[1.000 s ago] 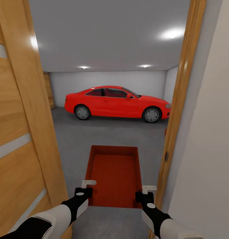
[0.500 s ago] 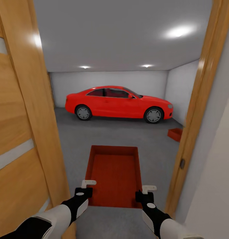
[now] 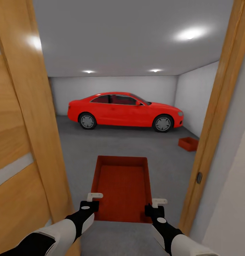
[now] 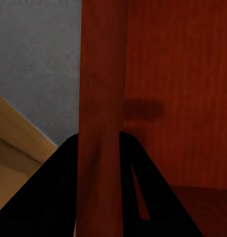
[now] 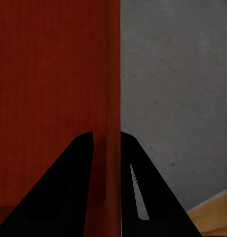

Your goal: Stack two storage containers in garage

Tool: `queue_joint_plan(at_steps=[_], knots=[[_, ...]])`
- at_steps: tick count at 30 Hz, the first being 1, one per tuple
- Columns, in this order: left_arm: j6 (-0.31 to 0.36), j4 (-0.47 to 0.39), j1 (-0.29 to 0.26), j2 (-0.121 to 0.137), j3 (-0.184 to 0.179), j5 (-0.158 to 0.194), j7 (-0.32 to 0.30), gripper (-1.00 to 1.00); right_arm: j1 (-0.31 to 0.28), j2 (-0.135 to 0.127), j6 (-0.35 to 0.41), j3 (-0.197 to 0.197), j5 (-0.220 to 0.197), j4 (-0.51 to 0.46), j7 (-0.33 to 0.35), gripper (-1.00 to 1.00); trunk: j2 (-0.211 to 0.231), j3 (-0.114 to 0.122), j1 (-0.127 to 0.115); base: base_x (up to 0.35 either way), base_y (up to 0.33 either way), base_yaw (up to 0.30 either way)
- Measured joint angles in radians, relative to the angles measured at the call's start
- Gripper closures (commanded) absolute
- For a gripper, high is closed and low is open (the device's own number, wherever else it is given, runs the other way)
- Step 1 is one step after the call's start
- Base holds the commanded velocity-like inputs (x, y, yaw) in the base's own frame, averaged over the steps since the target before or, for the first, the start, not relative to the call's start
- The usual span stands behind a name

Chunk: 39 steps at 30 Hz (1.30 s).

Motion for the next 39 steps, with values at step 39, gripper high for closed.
queue_joint_plan(at_steps=[39], knots=[[0.0, 0.0, 0.0, 0.0, 0.0, 0.0, 0.0, 1.0, 0.0, 0.0, 0.001, 0.0, 0.0, -0.001, 0.0, 1.0, 0.0, 0.0, 0.0, 0.017, 0.035, -0.03]])
